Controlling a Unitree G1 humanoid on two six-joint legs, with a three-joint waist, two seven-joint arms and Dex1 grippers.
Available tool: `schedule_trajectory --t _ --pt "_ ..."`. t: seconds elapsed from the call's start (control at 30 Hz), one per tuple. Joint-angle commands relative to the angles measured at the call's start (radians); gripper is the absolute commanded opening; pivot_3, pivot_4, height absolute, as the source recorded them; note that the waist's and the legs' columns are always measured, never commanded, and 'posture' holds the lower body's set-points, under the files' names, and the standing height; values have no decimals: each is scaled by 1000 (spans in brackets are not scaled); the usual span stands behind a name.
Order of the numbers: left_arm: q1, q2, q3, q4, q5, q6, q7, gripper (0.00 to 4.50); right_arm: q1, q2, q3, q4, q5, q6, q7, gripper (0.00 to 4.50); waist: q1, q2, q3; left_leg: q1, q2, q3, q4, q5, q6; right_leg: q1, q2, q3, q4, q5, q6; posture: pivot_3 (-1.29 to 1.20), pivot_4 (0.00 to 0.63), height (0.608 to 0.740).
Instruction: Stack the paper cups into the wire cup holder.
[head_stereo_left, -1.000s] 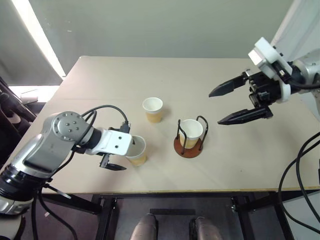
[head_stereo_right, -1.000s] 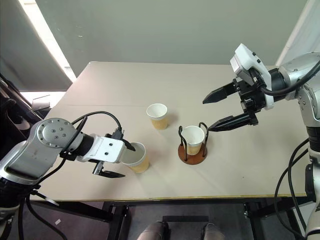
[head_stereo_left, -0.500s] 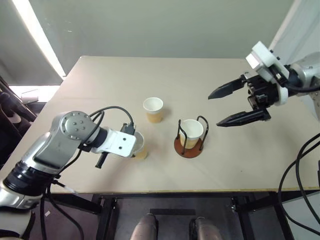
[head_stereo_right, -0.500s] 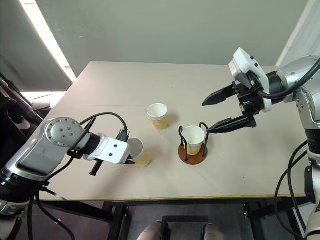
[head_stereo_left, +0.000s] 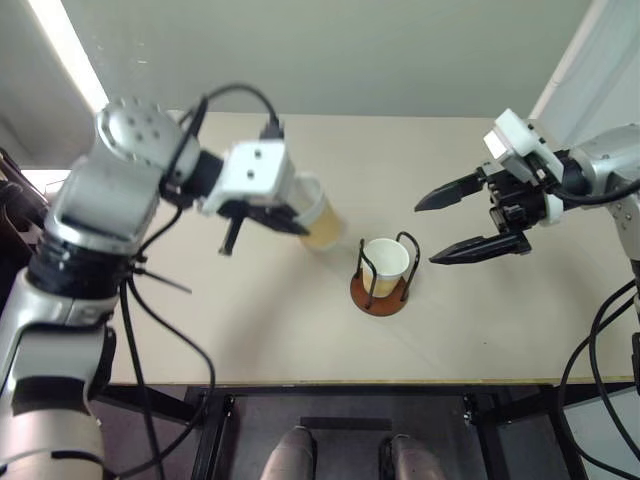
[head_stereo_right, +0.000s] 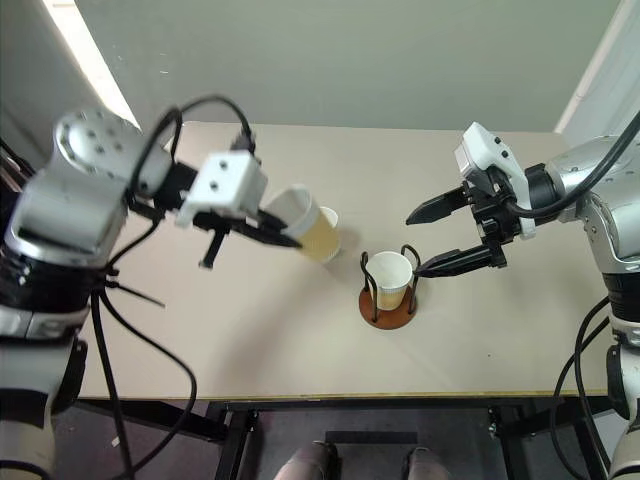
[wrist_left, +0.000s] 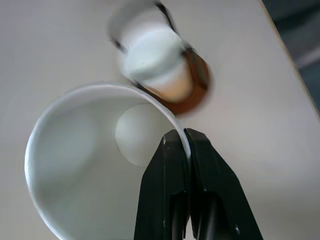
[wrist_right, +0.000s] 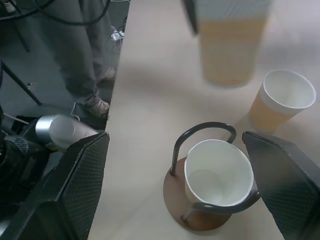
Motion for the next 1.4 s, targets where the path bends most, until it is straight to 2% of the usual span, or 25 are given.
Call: schedule_trajectory --t 0.03,0.1,0.23,0.3,0.7,0.83,1.17,1.4 --pt "-80 -30 -28 88 -28 -18 -39 70 2 -12 -32 0 -6 -21 -17 4437 0 0 0 0 0 0 0 0 1 0 0 0 0 0 0 0 150 740" --pt "-148 -84 -67 160 -42 -39 -39 70 27 -22 -43 -3 -9 -31 -28 4437 0 0 0 -1 0 0 0 0 1 0 0 0 -1 1 3 0 150 740" --pt "-195 -127 -135 226 -76 -97 -39 70 36 -46 -57 31 -33 -60 -45 4437 1 0 0 -3 0 0 2 -1 2 0 0 0 -3 3 8 0 150 740" --pt "-208 -139 -163 243 -89 -123 -39 70 37 -58 -67 60 -42 -73 -49 4437 2 0 0 -4 -1 1 3 -1 3 0 -1 0 -4 7 15 0 150 740" --pt "-283 -264 -239 385 -107 -232 -39 70 128 -126 -120 39 -36 -73 -81 4437 11 0 0 -10 -1 1 11 -3 5 -1 -1 1 -6 10 22 0 150 740" --pt "-280 -296 -288 432 -71 -315 -39 70 157 -128 -144 -3 -18 -46 -105 4437 14 0 0 -12 -1 2 16 -4 7 -1 -1 2 -7 12 25 0 150 740" --pt "-291 -447 -266 592 79 -501 -39 70 236 -151 -203 -94 28 16 -159 4437 25 0 0 -15 -3 3 18 -3 8 0 -1 4 -13 16 33 0 150 740" --pt "-290 -454 -302 592 63 -519 -39 70 256 -164 -216 -119 44 37 -182 4437 30 0 0 -16 -4 6 19 -3 7 0 -1 7 -17 19 38 0 150 740"
